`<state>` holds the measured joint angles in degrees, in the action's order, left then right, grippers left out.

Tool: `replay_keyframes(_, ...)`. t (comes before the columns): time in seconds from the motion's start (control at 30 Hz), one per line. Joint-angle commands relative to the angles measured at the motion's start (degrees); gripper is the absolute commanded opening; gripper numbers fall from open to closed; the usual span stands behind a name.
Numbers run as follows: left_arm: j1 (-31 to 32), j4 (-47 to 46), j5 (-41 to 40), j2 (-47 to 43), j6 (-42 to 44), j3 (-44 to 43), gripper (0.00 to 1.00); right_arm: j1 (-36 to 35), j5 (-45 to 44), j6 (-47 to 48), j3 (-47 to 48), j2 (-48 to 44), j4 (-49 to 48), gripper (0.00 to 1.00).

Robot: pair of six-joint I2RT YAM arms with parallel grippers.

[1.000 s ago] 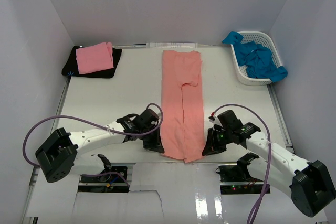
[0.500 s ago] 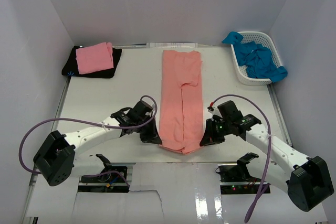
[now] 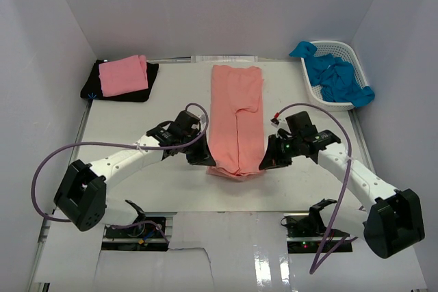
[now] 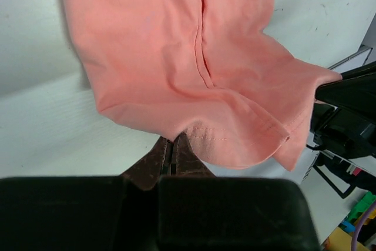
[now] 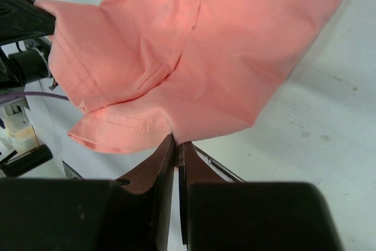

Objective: Fold and stack the t-shirts
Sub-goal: Fold the folded rectangular tshirt in 1/3 of the way

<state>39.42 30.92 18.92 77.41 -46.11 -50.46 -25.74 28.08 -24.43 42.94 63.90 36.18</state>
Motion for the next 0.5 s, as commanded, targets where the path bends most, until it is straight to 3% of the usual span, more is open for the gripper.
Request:
replay_keyframes(0.0, -1.7, 1.3, -0.6, 0.6, 3.1, -4.4, 0.0, 1.8, 0.3, 3.6, 5.8, 1.8, 0.7, 0.08)
replay_keyframes(0.47, -8.3, 2.7, -2.8, 9.1, 8.8, -16.7, 0.0, 5.8, -0.8, 9.1, 18.1, 12.5, 1.1, 0.08)
